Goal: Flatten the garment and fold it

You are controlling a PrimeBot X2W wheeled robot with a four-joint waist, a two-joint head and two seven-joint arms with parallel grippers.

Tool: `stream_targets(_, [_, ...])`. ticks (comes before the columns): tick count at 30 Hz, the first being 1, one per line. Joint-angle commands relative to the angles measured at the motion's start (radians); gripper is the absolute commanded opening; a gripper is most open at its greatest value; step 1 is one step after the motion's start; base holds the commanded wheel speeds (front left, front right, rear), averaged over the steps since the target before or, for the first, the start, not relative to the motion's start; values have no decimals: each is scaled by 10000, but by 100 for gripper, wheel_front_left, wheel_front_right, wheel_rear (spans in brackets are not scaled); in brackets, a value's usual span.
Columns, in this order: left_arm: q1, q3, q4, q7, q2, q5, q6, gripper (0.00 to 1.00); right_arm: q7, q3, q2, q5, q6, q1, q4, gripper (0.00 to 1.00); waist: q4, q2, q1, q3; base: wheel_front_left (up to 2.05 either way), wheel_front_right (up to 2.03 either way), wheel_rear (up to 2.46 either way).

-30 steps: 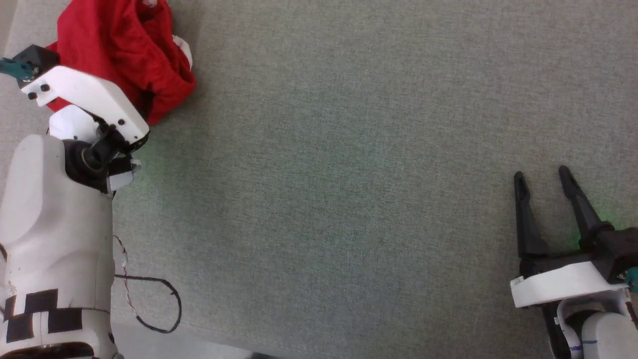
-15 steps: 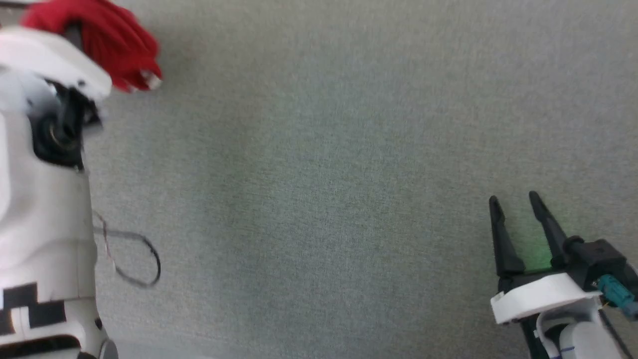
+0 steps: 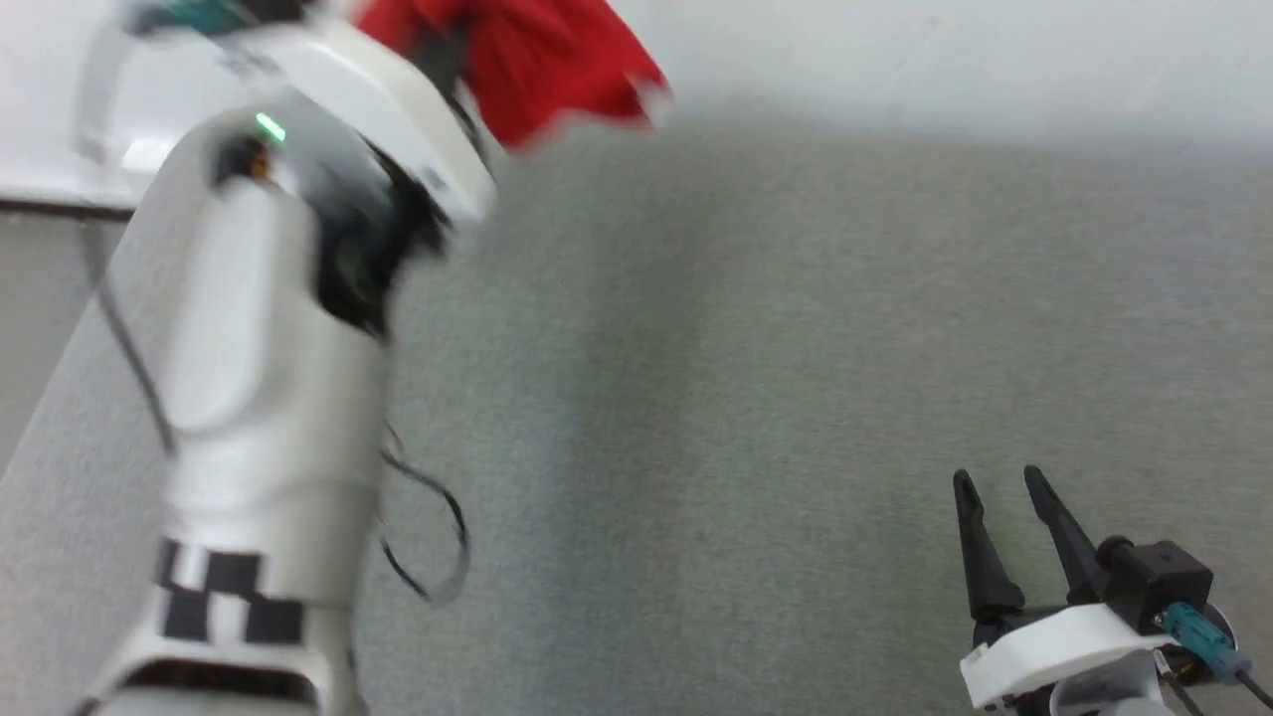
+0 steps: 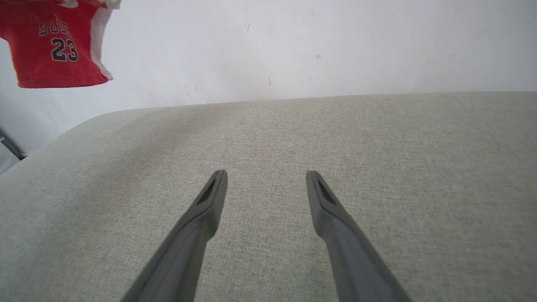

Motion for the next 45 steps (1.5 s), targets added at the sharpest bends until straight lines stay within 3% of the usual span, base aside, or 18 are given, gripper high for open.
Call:
stream_targets(1, [714, -374, 304, -16, -258, -59, -138, 0, -78, -47, -1, 127, -19, 135, 111, 100, -783, -1, 3, -654, 0, 0, 0])
stream_targets(8, [2660, -1746, 1712, 241, -555, -479, -81, 0, -118, -23, -1, 275, -19, 217, 276, 100, -1453, -1, 3, -662, 0, 0, 0])
stream_targets(11, [3391, -2695, 2092, 740, -566, -1228, -40, 0, -125, 7, -1, 308, -19, 246, 310, 100, -1642, -1, 3, -652, 0, 0, 0])
stream_targets(14, [3913, -3633, 2258, 1286, -569, -1805, 296, 0, -128, -11, -1, 363, -19, 266, 325, 100, -1716, -1, 3, -684, 0, 0, 0])
stream_targets(17, [4078, -3884, 2174, 1243, -570, -2153, 546, 0, -129, -18, -1, 391, -19, 298, 317, 100, -1733, -1, 3, -745, 0, 0, 0])
stream_targets(18, [4132, -3923, 2112, 1160, -570, -2297, 682, 94, -129, -22, -1, 406, -19, 326, 314, 100, -1726, -1, 3, -791, 0, 0, 0])
stream_targets(19, [4162, -3899, 1983, 1020, -570, -2463, 756, 100, -129, -38, -1, 421, -19, 361, 308, 100, -1699, -1, 3, -839, 0, 0, 0])
stream_targets(24, [4082, -3015, 1110, -163, -519, -3013, 1047, 100, -130, -107, -1, 451, -19, 536, 281, 100, -1479, -1, 3, -1092, 0, 0, 0])
stream_targets(29, [4458, -1859, -118, -1613, -13, -3275, 1287, 100, -130, -32, -1, 490, -19, 643, 257, 100, -1391, -1, 3, -1333, 0, 0, 0])
stream_targets(33, [5454, -1352, -1237, -3192, 664, -2623, 1666, 100, -131, -33, -1, 553, -19, 712, 215, 100, -1381, -1, 3, -1490, 0, 0, 0])
stream_targets(37, [6757, -1022, -2358, -5264, 1034, -1798, 1663, 100, -131, 29, -1, 604, -19, 795, 173, 100, -1413, -1, 3, -1571, 0, 0, 0])
stream_targets(41, [7966, -1015, -3257, -5825, 1211, -344, 1814, 100, -131, 33, -1, 578, -19, 856, 239, 100, -1379, -1, 3, -1581, 0, 0, 0])
stream_targets(45, [8897, -623, -4432, -5851, 710, 1154, 1812, 100, 87, 116, -1, 659, -19, 788, 423, 100, -1332, -1, 3, -1508, 0, 0, 0])
